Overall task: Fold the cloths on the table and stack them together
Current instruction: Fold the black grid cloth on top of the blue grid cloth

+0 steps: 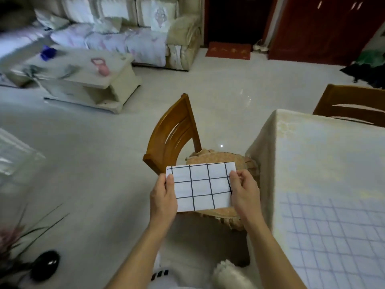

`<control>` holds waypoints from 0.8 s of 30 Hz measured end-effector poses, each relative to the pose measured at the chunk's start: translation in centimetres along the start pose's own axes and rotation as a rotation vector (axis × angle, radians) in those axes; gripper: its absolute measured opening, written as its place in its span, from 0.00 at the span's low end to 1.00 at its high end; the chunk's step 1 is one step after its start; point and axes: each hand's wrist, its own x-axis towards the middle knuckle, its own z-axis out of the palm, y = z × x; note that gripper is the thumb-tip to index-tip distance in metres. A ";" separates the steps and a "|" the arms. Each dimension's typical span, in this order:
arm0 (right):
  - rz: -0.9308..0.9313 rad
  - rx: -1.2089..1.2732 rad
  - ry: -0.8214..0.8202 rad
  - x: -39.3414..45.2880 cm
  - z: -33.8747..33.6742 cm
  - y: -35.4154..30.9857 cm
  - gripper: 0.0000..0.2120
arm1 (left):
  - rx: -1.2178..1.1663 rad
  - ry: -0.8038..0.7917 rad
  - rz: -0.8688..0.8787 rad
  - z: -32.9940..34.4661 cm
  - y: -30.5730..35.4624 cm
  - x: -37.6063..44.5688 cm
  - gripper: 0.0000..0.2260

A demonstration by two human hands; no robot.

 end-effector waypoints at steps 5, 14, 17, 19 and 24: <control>-0.020 -0.005 -0.138 -0.8 6.8 -2.4 0.10 | 0.001 0.167 -0.020 -5.7 -2.6 1.4 0.09; -0.061 -0.021 -0.299 -2.2 20.8 -7.7 0.11 | 0.049 0.375 -0.119 -17.2 -9.1 7.4 0.18; -0.099 -0.055 -0.297 -2.1 25.7 -9.6 0.12 | 0.042 0.395 -0.116 -21.1 -11.1 10.1 0.17; -0.123 -0.069 -0.283 -1.8 29.2 -10.8 0.12 | 0.041 0.403 -0.110 -23.7 -12.3 12.1 0.16; -0.101 -0.043 -0.310 -0.9 37.6 -12.9 0.13 | 0.055 0.405 -0.112 -29.8 -14.4 17.3 0.17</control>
